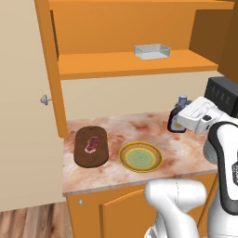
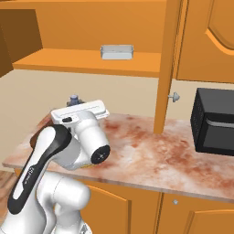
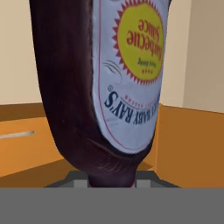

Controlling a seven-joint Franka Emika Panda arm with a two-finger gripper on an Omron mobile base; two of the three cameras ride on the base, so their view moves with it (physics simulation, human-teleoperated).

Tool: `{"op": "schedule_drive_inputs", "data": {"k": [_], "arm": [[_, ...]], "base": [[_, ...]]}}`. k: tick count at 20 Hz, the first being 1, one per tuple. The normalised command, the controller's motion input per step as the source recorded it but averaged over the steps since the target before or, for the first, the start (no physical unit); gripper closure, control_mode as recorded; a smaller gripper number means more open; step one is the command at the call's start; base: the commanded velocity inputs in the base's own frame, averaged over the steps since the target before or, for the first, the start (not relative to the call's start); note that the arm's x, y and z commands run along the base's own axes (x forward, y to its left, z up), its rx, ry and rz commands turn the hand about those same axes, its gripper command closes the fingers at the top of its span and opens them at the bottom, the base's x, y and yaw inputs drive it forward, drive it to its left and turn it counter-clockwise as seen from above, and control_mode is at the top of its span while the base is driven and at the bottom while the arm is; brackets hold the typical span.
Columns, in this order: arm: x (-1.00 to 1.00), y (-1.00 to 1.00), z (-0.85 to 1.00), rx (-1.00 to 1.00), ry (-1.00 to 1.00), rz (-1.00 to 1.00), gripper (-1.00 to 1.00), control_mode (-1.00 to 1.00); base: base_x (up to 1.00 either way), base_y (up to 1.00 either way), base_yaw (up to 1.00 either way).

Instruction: Pick the steak from the plate and place it on the cutting board. Then pick the condiment bottle from the cabinet and place it next to the cutting board.

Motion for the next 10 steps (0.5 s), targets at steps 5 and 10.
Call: {"op": "schedule_drive_inputs", "data": {"k": [5, 10], "arm": [[0.0, -0.16, -0.06, 0.0, 0.0, 0.05, 1.0, -1.0], [0.0, -0.14, -0.08, 0.0, 0.0, 0.06, 1.0, -1.0]], "base": [[0.0, 0.0, 0.0], [0.0, 0.0, 0.0]]}}
